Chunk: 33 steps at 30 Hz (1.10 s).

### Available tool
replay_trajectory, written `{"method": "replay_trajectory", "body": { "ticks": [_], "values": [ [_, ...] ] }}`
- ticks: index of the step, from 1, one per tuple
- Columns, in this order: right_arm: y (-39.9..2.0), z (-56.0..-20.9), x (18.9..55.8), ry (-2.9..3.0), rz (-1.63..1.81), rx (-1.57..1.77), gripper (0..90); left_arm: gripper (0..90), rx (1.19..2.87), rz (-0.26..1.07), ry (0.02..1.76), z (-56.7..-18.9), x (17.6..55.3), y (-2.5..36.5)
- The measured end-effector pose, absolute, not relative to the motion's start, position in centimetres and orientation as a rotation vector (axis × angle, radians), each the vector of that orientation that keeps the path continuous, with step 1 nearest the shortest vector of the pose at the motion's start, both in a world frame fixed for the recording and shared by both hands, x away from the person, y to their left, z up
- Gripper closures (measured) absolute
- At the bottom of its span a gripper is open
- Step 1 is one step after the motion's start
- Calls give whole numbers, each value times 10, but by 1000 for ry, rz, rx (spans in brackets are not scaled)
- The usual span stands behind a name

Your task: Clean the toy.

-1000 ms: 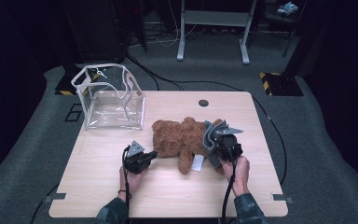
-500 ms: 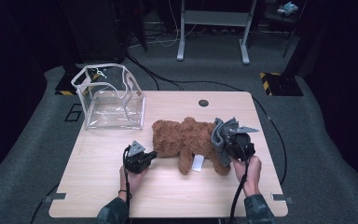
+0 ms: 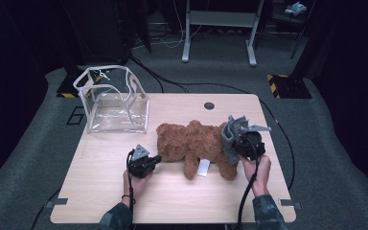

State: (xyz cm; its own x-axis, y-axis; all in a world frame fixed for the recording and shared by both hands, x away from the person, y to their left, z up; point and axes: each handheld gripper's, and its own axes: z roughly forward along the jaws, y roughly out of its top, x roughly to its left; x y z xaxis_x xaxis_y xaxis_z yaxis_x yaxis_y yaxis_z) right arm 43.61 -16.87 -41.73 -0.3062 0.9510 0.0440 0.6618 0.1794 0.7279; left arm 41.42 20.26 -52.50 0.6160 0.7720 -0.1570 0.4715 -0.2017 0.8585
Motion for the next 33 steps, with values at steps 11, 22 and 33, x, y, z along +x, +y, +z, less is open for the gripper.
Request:
{"method": "replay_trajectory", "body": {
  "ticks": [11, 22, 33],
  "values": [
    [-170, -477, 456, 2135, 770, 1670, 800, 896, 1854, 377, 997, -525, 414, 202],
    [-162, -455, 469, 2089, 818, 1583, 800, 897, 1856, 353, 1016, -526, 417, 202],
    [-174, -433, 477, 2023, 843, 1587, 796, 896, 1863, 355, 1019, -526, 417, 201]
  ]
}}
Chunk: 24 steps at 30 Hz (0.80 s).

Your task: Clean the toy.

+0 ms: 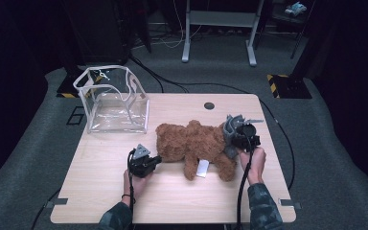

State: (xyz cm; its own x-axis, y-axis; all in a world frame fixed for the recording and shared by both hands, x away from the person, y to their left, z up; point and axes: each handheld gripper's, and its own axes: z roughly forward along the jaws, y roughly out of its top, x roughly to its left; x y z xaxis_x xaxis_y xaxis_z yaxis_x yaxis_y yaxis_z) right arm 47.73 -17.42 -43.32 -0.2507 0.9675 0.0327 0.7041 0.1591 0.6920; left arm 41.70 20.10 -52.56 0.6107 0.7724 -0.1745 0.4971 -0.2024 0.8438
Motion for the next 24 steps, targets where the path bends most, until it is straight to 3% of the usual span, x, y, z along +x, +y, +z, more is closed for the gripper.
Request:
{"method": "replay_trajectory", "body": {
  "ticks": [3, 10, 17, 20, 24],
  "values": [
    [-161, -425, 489, 2054, 863, 1518, 796, 896, 1858, 351, 1020, -525, 416, 202],
    [-176, -459, 513, 2103, 635, 1640, 797, 896, 1877, 358, 1013, -526, 417, 200],
    [-171, -428, 503, 2067, 902, 1566, 797, 897, 1875, 357, 1019, -526, 417, 200],
    [-158, -443, 513, 2140, 785, 1537, 799, 897, 1872, 351, 1018, -526, 418, 201],
    [-172, -461, 521, 2119, 649, 1631, 800, 896, 1874, 353, 1019, -526, 418, 201]
  ]
}}
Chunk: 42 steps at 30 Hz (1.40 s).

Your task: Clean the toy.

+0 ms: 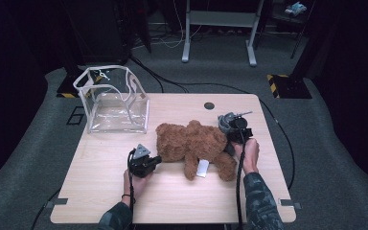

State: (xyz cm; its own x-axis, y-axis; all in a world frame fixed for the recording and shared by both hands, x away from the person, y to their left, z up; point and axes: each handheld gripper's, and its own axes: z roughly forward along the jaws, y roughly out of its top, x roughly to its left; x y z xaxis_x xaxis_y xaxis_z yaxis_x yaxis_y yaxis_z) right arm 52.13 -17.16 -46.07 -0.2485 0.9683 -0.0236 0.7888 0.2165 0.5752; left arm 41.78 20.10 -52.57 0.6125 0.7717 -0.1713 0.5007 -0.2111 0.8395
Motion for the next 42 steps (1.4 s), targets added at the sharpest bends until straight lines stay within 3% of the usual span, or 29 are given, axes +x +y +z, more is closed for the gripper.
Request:
{"method": "replay_trajectory", "body": {
  "ticks": [5, 13, 23, 27, 32, 39, 42],
  "values": [
    [-185, -435, 508, 2038, 796, 1652, 800, 897, 1869, 354, 1021, -526, 418, 201],
    [-155, -390, 487, 2078, 1054, 1466, 800, 897, 1867, 350, 1027, -526, 417, 201],
    [-161, -435, 507, 2105, 888, 1648, 802, 897, 1863, 353, 1027, -526, 417, 201],
    [-169, -423, 501, 2073, 871, 1656, 802, 896, 1865, 360, 1028, -526, 417, 200],
    [-151, -391, 479, 2095, 1019, 1496, 802, 897, 1873, 356, 1031, -526, 418, 200],
    [-158, -432, 495, 2097, 893, 1656, 803, 896, 1881, 360, 1028, -526, 418, 199],
    [-172, -421, 489, 2063, 899, 1667, 802, 897, 1883, 372, 1029, -526, 417, 199]
  ]
}}
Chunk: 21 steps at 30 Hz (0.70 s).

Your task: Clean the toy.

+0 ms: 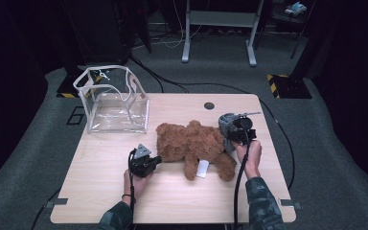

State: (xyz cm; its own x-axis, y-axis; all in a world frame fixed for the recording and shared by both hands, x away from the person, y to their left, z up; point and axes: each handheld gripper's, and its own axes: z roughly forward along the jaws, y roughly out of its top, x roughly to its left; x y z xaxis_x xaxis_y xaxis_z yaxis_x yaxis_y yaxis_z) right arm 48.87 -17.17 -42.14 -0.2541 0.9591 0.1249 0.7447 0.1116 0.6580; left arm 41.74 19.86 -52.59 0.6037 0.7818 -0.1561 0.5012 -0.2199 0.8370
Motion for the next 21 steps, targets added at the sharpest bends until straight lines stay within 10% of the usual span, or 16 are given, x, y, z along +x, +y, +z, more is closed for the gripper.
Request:
{"method": "replay_trajectory", "body": {
  "ticks": [21],
  "values": [
    [-165, -408, 467, 2053, 975, 1591, 802, 898, 1873, 377, 1036, -527, 418, 199]
  ]
}}
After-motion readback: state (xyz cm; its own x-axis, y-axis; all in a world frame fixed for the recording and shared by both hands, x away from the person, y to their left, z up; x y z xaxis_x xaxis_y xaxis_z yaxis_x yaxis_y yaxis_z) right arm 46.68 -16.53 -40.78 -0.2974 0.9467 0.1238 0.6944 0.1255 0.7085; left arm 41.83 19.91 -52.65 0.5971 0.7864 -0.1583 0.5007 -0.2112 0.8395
